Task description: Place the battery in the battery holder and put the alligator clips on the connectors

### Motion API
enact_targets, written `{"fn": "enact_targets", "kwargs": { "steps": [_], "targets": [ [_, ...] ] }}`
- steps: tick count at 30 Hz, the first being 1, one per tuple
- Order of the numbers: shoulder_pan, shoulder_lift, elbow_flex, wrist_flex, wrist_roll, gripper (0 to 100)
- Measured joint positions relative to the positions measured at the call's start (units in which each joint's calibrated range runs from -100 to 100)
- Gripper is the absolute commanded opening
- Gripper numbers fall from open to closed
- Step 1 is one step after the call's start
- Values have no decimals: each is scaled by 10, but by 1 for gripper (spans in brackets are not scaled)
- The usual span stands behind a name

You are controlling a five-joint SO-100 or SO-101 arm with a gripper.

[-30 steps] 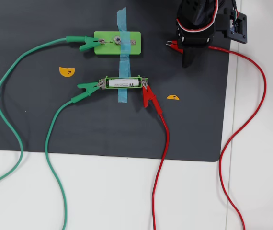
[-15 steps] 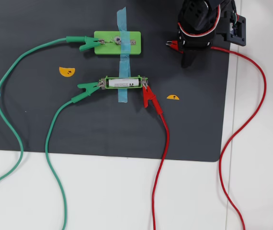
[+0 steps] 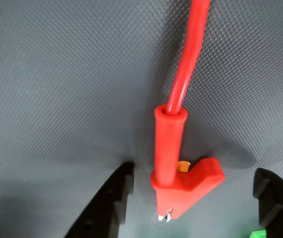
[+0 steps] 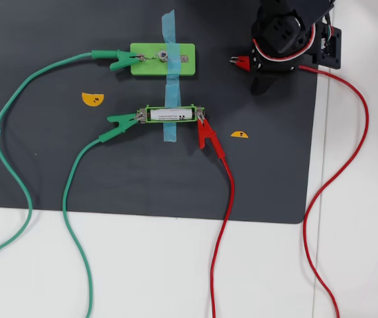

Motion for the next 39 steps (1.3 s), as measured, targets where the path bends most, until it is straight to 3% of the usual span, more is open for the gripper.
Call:
{"fn": "enact_targets", "kwargs": {
  "steps": [5, 7, 8, 35, 39],
  "targets": [
    [0, 3, -1, 1, 0, 20],
    [0, 5, -1, 4, 0, 4],
    [1, 5, -1, 4, 0, 1],
    [22, 10, -1, 4, 41, 1],
    [54, 10, 0, 4, 53, 9]
  ]
}}
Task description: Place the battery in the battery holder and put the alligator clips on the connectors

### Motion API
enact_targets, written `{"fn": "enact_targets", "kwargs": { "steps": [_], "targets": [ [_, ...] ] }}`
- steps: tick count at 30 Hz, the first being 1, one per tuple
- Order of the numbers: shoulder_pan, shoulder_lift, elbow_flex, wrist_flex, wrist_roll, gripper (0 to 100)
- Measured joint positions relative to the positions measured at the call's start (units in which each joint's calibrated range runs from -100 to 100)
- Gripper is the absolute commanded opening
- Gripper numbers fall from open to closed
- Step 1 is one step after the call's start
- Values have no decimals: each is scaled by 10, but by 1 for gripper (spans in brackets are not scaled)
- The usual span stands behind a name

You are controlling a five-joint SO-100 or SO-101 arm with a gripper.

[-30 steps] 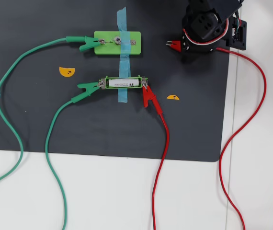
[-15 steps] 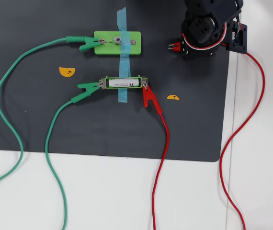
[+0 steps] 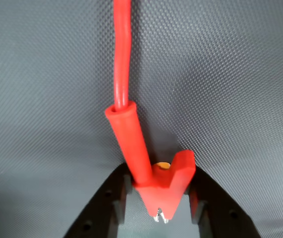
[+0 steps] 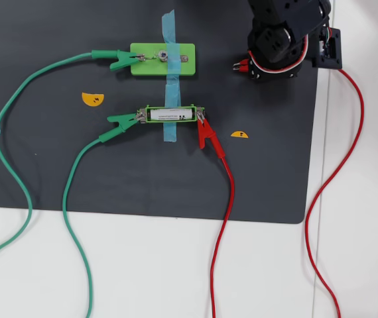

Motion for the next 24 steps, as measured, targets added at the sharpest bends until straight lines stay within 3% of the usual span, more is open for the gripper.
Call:
{"fn": "enact_targets", "kwargs": {
  "steps": [10, 22, 24],
  "targets": [
    [1, -1, 2, 3, -20, 17],
    [1, -1, -16, 5, -67, 18],
    [1, -1, -16, 5, -72, 27]
  ]
}}
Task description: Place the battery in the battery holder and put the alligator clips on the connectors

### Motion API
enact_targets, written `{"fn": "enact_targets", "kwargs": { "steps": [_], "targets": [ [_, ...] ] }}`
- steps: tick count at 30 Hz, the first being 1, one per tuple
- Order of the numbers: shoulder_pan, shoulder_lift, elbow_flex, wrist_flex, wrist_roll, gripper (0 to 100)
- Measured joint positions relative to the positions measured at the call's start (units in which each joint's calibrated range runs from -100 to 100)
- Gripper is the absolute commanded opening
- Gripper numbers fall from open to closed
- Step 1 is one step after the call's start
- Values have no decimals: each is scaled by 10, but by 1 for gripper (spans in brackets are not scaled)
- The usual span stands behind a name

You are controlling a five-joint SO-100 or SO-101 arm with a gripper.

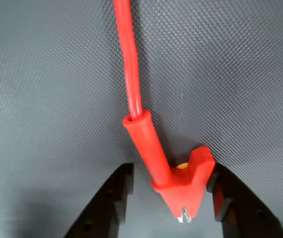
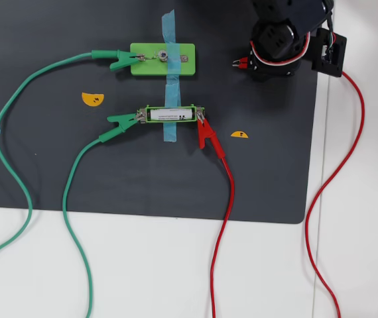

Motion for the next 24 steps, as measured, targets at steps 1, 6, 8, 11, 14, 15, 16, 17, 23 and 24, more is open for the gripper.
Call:
{"fn": "enact_targets", "kwargs": {
  "steps": [1, 6, 8, 11, 14, 15, 16, 17, 23, 24],
  "targets": [
    [-1, 0, 0, 1, -5, 30],
    [-19, -1, 2, 4, -9, 30],
    [-19, -1, 2, 3, -9, 30],
    [-19, -1, 2, 3, -9, 29],
    [-19, -1, 2, 3, -9, 20],
    [-19, -1, 2, 3, -9, 15],
    [-19, 0, -4, 1, -7, 11],
    [-18, 3, -11, -1, -6, 8],
    [-17, 8, -20, -7, 6, 1],
    [-16, 8, -20, -7, 7, 1]
  ]
}}
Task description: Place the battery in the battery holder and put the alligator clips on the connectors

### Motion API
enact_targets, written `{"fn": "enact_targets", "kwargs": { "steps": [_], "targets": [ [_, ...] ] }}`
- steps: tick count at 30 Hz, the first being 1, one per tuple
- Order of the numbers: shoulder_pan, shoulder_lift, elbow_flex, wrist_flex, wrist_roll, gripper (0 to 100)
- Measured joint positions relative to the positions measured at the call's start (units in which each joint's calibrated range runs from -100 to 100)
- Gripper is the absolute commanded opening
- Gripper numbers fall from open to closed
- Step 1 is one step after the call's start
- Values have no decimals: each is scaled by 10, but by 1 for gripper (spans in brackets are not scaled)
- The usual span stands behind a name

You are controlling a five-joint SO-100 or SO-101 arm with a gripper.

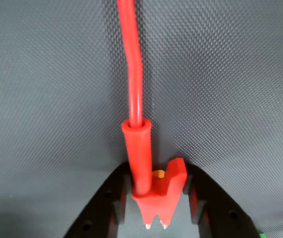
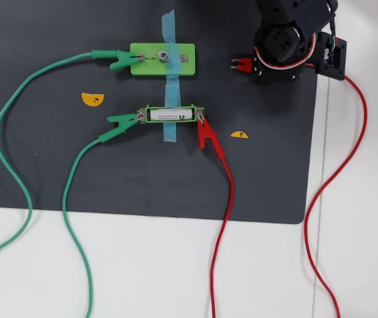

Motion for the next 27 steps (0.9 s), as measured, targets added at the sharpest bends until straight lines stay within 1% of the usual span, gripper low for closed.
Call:
{"fn": "enact_targets", "kwargs": {
  "steps": [5, 11, 15, 19, 27],
  "targets": [
    [2, -1, 4, 0, 2, 1],
    [21, -3, 10, 4, 33, 1],
    [26, -59, 40, 3, 54, 1],
    [40, -105, 63, 3, 62, 1],
    [54, -114, 66, 4, 65, 1]
  ]
}}
